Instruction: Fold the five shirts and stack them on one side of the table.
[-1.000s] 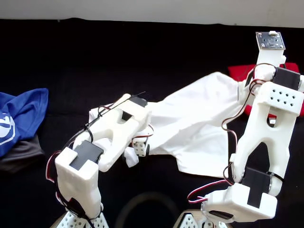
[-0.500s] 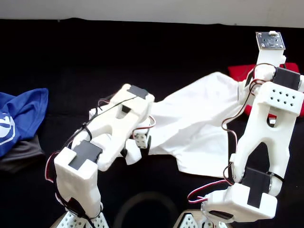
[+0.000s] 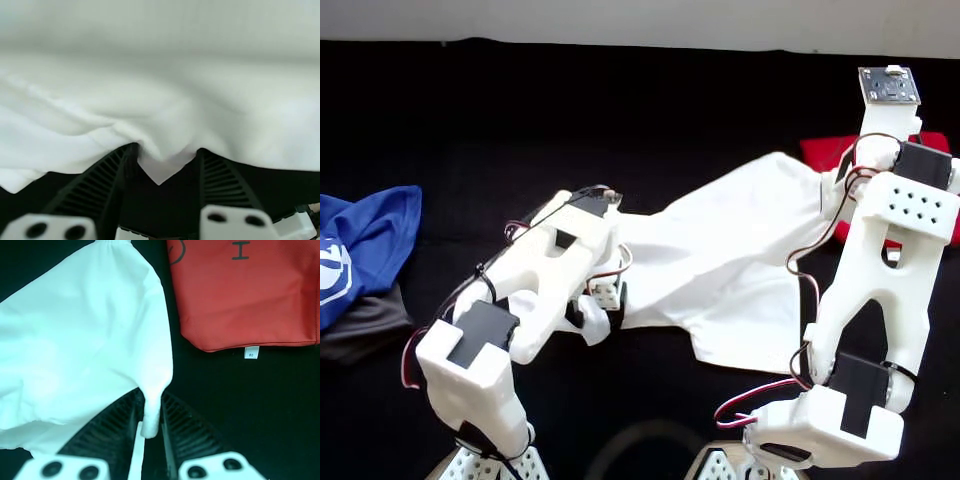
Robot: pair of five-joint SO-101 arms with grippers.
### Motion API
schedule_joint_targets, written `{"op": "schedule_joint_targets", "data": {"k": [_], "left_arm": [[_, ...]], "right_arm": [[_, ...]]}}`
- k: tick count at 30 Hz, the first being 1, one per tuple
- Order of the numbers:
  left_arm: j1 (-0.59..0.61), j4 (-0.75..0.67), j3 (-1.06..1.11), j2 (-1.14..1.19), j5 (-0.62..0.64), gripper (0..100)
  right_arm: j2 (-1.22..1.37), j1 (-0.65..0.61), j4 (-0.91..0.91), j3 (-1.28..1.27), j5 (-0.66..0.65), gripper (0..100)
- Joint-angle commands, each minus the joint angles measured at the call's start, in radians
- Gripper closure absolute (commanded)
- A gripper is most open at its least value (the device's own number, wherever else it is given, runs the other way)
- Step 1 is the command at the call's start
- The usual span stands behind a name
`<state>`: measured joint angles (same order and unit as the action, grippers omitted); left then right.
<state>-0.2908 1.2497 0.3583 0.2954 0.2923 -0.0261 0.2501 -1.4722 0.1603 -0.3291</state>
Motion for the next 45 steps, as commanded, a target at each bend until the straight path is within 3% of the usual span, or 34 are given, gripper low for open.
{"op": "schedule_joint_targets", "data": {"k": [1,14,29,35,45], "left_arm": [[-0.012,-0.021,0.004,-0.013,0.008,100],[-0.010,0.318,-0.272,-0.004,0.000,97],[0.073,0.288,-0.232,-0.001,-0.002,93],[0.070,0.272,-0.236,-0.002,-0.002,85],[0.084,0.163,-0.133,0.001,-0.002,90]], "right_arm": [[-0.004,-0.008,0.019,-0.001,0.005,99.2],[-0.004,-0.008,0.019,-0.001,0.005,99.2],[-0.005,-0.008,0.019,-0.001,0.005,99.2],[-0.005,-0.008,0.019,-0.001,0.005,99.2],[-0.005,-0.008,0.019,-0.001,0.005,99.2]]}}
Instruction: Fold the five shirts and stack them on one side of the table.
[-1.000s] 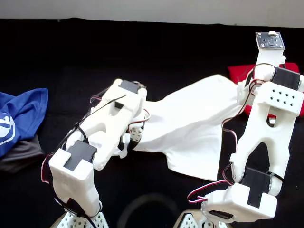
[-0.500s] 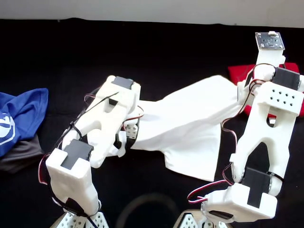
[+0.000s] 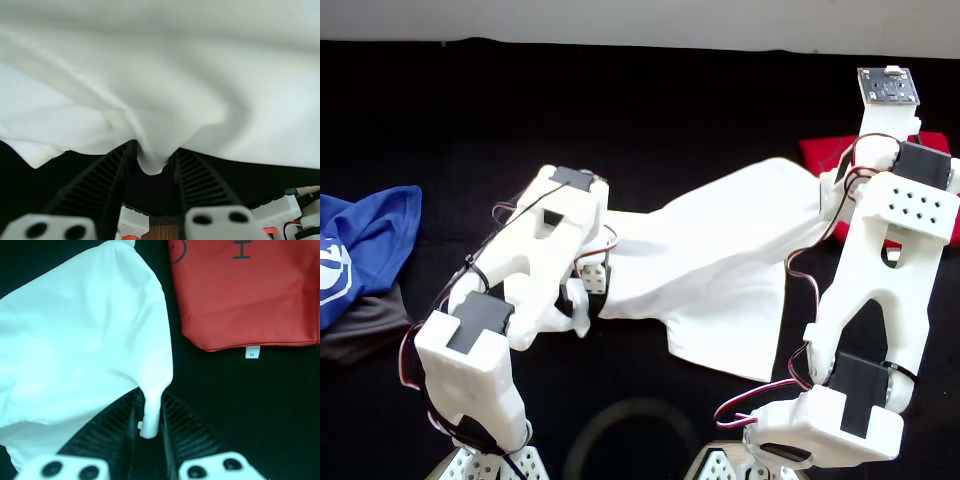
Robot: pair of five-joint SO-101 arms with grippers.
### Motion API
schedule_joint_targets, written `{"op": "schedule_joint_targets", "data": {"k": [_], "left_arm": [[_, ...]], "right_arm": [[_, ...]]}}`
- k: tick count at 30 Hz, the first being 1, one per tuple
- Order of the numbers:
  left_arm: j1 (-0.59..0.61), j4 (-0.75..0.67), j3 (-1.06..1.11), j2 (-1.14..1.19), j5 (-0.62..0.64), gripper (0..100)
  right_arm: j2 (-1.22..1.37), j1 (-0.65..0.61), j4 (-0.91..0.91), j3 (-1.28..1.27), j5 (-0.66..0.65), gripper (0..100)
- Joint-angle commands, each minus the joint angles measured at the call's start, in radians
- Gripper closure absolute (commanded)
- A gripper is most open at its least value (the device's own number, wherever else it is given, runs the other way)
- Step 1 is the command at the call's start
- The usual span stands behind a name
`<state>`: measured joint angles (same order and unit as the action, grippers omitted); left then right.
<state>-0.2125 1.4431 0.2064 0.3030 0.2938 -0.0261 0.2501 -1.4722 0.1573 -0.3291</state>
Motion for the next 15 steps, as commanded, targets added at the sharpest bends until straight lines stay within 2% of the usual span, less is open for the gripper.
{"op": "schedule_joint_targets", "data": {"k": [1,5,10,15], "left_arm": [[0.005,-0.040,0.028,-0.008,-0.003,90],[0.004,-0.034,-0.002,-0.021,-0.003,94],[0.004,0.084,-0.122,-0.010,-0.003,94],[0.012,0.104,-0.148,-0.010,-0.005,94]], "right_arm": [[-0.005,-0.008,0.019,0.002,0.005,99.2],[-0.005,-0.008,0.019,0.002,0.005,99.2],[-0.005,-0.008,0.019,0.002,0.005,99.2],[-0.005,-0.008,0.019,0.002,0.005,99.2]]}}
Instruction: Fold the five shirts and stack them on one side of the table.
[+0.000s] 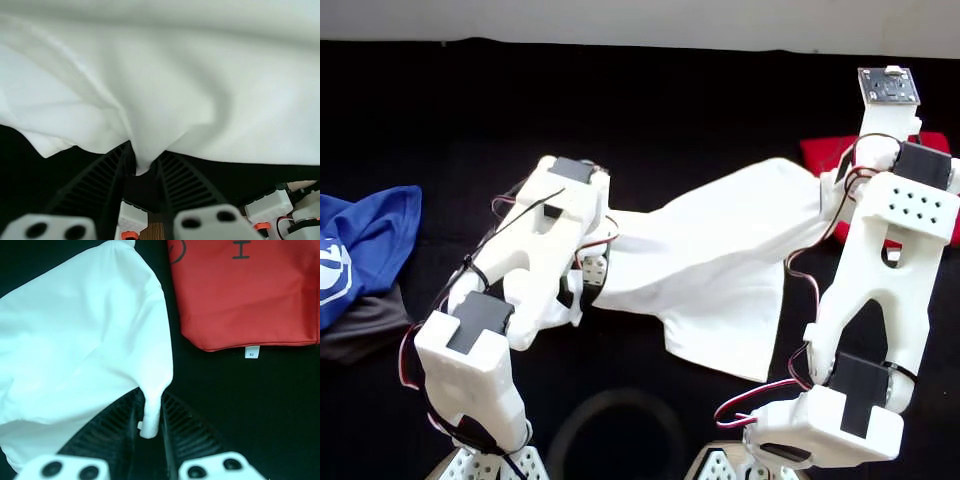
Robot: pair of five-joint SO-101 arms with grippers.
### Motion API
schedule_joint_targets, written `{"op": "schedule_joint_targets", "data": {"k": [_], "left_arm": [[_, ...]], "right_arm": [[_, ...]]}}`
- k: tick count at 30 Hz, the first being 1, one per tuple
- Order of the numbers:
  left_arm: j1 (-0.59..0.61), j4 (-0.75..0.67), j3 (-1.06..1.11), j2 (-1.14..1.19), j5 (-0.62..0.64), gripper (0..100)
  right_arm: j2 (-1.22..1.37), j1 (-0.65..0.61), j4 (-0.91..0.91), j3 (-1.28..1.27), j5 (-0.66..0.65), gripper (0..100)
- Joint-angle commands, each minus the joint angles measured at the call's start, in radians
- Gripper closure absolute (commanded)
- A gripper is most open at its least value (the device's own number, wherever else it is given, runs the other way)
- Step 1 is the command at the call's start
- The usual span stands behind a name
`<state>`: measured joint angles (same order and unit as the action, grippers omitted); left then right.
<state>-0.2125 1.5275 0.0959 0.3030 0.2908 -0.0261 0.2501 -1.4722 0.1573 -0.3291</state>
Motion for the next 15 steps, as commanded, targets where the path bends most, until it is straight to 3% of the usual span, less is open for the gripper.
{"op": "schedule_joint_targets", "data": {"k": [1,10,15], "left_arm": [[0.012,0.020,-0.038,-0.010,-0.002,94],[0.012,0.025,-0.039,-0.013,-0.002,88],[0.050,0.005,-0.039,-0.010,-0.002,90]], "right_arm": [[-0.005,-0.008,0.019,0.002,0.005,99.2],[-0.005,-0.008,0.019,0.002,0.005,99.2],[-0.005,-0.008,0.019,0.002,0.005,99.2]]}}
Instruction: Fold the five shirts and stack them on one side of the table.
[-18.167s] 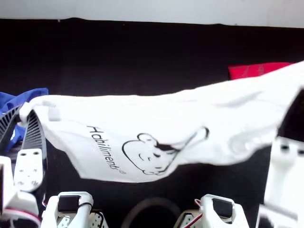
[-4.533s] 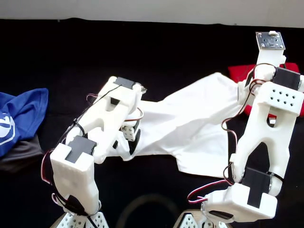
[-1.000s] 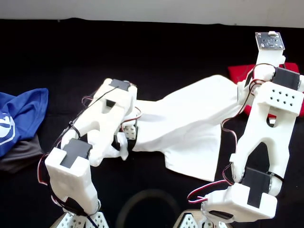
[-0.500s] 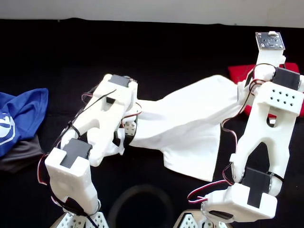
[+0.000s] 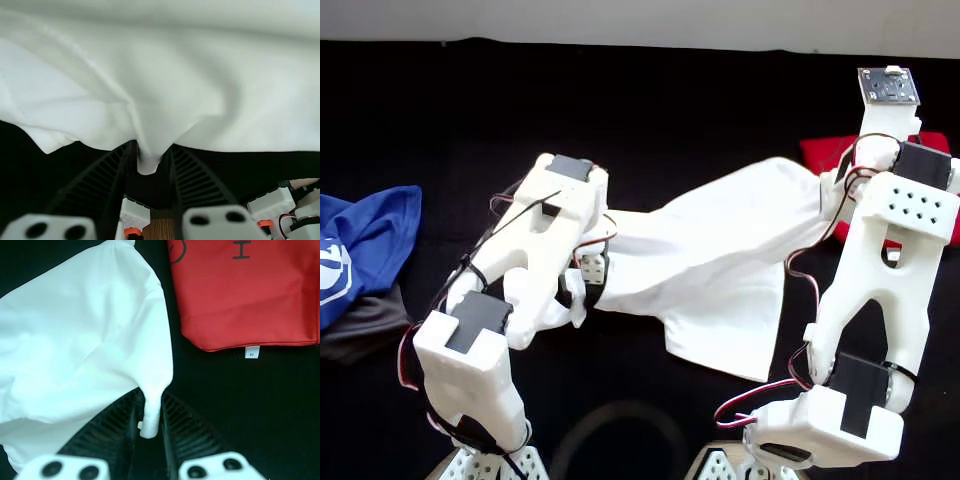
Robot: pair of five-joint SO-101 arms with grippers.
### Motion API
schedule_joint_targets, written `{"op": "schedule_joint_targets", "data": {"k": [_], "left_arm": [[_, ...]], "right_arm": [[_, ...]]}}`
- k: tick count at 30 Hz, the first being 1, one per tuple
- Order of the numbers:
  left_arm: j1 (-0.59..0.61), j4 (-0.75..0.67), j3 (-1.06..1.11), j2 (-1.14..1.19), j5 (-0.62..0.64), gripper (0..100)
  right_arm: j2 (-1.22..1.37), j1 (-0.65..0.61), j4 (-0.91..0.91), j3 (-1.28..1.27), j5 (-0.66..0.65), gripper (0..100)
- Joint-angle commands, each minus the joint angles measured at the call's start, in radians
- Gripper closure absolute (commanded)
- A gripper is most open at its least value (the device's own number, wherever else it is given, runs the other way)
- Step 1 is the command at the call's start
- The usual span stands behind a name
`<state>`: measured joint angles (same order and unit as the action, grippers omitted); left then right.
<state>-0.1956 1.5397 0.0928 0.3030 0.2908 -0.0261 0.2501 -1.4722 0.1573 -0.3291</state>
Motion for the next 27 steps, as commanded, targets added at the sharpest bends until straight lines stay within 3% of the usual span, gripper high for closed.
{"op": "schedule_joint_targets", "data": {"k": [1,6,21,27], "left_arm": [[0.048,-0.015,-0.036,-0.010,-0.002,90],[0.102,-0.043,-0.035,-0.010,-0.081,94],[0.136,0.023,-0.168,-0.012,-0.084,98],[0.174,0.029,-0.170,-0.022,-0.084,99]], "right_arm": [[-0.005,-0.008,0.019,0.002,0.005,99.2],[-0.005,-0.008,0.019,0.004,0.005,99.2],[-0.005,-0.010,0.041,0.004,0.005,99.2],[-0.018,-0.085,0.101,0.021,0.026,99.2]]}}
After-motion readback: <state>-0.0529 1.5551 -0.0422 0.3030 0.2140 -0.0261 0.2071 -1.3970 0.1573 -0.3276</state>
